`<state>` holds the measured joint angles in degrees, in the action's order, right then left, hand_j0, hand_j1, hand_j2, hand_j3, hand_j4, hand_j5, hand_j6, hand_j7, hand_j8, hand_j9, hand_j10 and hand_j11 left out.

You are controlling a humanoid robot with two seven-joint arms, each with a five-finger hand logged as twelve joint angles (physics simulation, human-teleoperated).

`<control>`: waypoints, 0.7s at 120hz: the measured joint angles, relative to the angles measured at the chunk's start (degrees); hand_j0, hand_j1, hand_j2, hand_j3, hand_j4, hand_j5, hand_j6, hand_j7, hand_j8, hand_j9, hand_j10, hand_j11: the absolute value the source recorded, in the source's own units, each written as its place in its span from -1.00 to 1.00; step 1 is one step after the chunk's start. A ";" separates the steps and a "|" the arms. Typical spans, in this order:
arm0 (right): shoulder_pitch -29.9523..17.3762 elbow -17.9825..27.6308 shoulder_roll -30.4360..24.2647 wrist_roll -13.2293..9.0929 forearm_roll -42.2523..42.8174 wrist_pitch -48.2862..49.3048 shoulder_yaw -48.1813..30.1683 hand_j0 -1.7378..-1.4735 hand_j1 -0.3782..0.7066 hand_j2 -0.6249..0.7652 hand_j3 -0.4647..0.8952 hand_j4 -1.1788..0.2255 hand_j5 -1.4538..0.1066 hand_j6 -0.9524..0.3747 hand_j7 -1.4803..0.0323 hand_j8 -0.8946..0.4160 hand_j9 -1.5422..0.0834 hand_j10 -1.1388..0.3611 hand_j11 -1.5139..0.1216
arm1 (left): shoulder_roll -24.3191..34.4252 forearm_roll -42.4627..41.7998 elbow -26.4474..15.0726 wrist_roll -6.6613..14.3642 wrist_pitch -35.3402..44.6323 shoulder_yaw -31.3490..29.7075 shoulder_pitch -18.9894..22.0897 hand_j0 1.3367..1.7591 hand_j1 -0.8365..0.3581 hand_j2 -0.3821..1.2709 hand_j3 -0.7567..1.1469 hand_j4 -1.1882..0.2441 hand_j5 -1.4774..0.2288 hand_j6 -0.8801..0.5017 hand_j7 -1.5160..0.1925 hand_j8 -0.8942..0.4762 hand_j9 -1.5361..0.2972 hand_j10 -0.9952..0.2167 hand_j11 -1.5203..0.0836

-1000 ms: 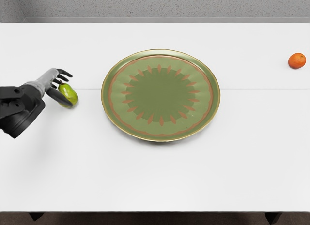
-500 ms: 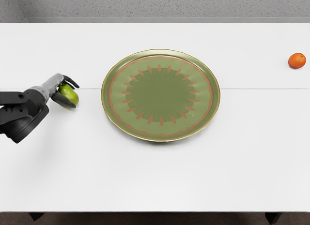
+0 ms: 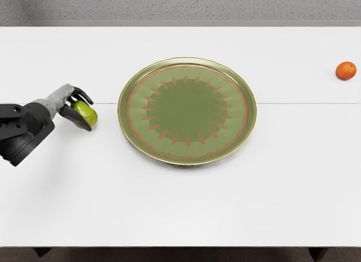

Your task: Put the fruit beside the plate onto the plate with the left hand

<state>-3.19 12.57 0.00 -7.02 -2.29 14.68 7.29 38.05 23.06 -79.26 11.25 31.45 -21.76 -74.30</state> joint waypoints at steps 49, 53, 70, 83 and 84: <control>0.01 0.00 0.00 0.00 0.00 0.00 0.00 -0.40 -0.91 -0.11 -0.32 0.66 0.84 0.41 0.93 0.34 0.87 0.50 0.82 | 2.94 -0.13 -2.11 0.06 -1.83 6.29 0.13 0.51 0.13 0.06 -0.20 -0.28 -0.32 -0.50 -0.27 -0.44 -0.31 -0.48 -0.24; 0.02 0.00 0.00 -0.01 0.00 0.00 0.00 -0.40 -0.91 -0.11 -0.32 0.66 0.84 0.41 0.93 0.34 0.87 0.50 0.82 | 3.20 -0.15 -2.14 0.05 -2.32 7.08 0.13 0.51 0.13 0.05 -0.20 -0.28 -0.32 -0.50 -0.27 -0.44 -0.31 -0.47 -0.24; 0.01 0.00 0.00 -0.01 0.00 0.00 0.00 -0.40 -0.91 -0.11 -0.32 0.66 0.84 0.41 0.93 0.34 0.87 0.50 0.82 | 3.55 -0.14 -2.19 0.06 -4.05 9.94 0.15 0.51 0.12 0.04 -0.20 -0.28 -0.32 -0.49 -0.27 -0.45 -0.30 -0.47 -0.23; 0.00 0.00 0.00 -0.01 0.00 0.00 0.00 -0.40 -0.91 -0.11 -0.32 0.66 0.84 0.41 0.93 0.34 0.87 0.50 0.82 | 3.41 -0.13 -2.15 0.08 -5.78 12.69 0.89 0.51 0.09 0.10 -0.20 -0.28 -0.31 -0.48 -0.27 -0.43 -0.30 -0.47 -0.23; 0.00 0.00 0.00 -0.01 0.00 0.00 0.00 -0.40 -0.91 -0.11 -0.32 0.66 0.84 0.41 0.93 0.34 0.87 0.50 0.82 | 3.34 -0.13 -2.14 0.08 -5.89 12.90 0.90 0.51 0.09 0.10 -0.20 -0.28 -0.31 -0.48 -0.27 -0.43 -0.30 -0.47 -0.23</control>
<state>-3.19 12.57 0.00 -7.03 -2.29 14.68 7.29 41.39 22.93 -81.40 11.34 25.56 -8.86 -73.40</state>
